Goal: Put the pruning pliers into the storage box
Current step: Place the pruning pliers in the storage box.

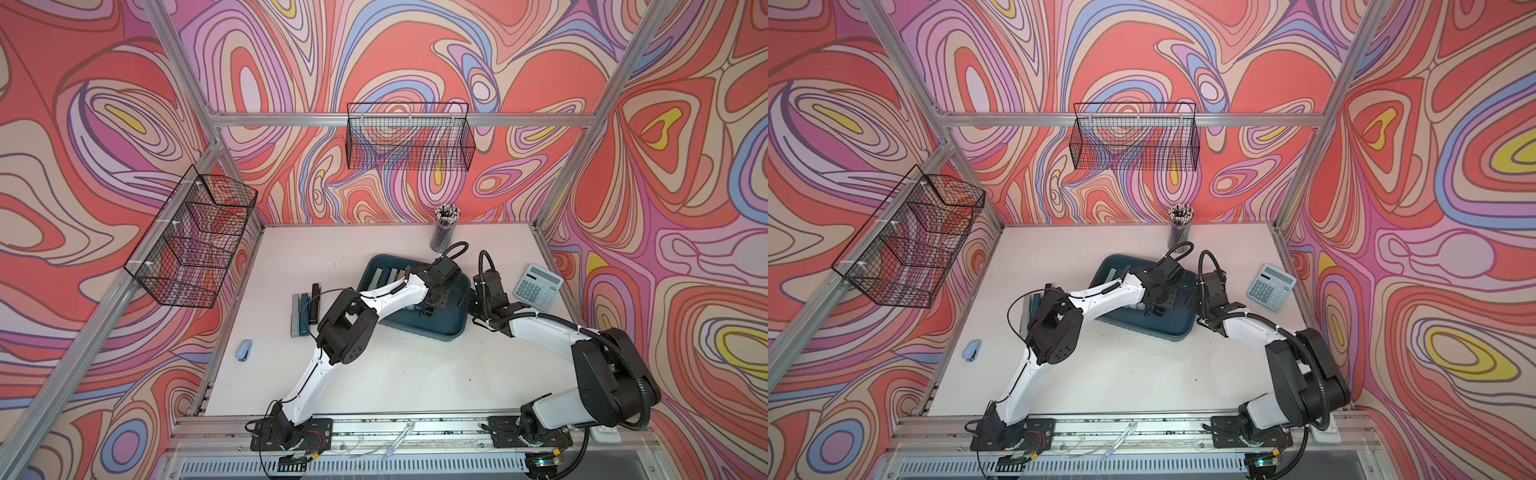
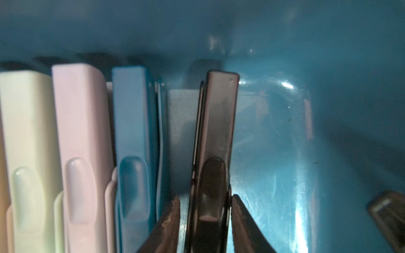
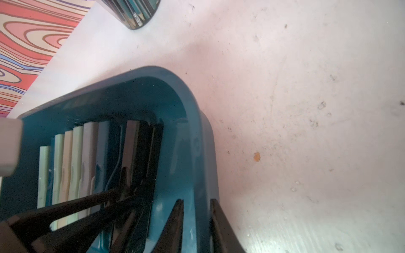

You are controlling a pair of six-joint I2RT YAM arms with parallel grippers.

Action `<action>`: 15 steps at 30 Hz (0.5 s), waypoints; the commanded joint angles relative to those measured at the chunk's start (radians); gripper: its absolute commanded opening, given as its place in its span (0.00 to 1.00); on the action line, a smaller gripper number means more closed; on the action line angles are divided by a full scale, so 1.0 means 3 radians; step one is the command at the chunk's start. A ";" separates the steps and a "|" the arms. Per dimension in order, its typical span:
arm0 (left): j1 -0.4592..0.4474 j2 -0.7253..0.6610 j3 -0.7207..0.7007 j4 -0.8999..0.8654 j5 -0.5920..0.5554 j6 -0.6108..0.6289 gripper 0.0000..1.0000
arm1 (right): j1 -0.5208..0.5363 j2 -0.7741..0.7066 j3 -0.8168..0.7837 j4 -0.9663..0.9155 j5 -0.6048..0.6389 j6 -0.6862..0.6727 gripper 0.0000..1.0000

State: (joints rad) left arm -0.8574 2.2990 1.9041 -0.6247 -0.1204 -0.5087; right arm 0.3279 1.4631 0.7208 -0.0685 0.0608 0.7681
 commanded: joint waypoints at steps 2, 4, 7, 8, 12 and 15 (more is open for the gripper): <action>0.0009 -0.0304 0.0076 0.0064 0.0024 0.0113 0.42 | 0.0006 -0.0086 0.0237 -0.0228 0.0124 -0.0217 0.29; 0.0010 -0.0428 0.0061 0.0095 0.0078 0.0157 0.42 | 0.0006 -0.0100 0.0335 -0.0341 0.0168 -0.0313 0.31; 0.0008 -0.0650 -0.0040 0.0211 0.0142 0.0264 0.43 | 0.0010 -0.0136 0.0484 -0.0482 0.0243 -0.0445 0.33; 0.0009 -0.0714 -0.0082 0.0245 0.0141 0.0300 0.43 | 0.0013 -0.0149 0.0525 -0.0517 0.0266 -0.0481 0.33; 0.0111 -0.1095 -0.0390 0.0429 0.0205 0.0429 0.43 | 0.0149 -0.0182 0.0744 -0.0715 0.0480 -0.0658 0.32; 0.0283 -0.1420 -0.0770 0.0635 0.0244 0.0464 0.41 | 0.0330 -0.0158 0.0909 -0.0791 0.0566 -0.0705 0.29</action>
State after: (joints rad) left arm -0.8249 1.9301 1.7489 -0.4850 -0.0597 -0.4026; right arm 0.3885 1.4300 0.9562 -0.2619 0.1783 0.5949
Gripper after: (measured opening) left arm 0.417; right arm 0.291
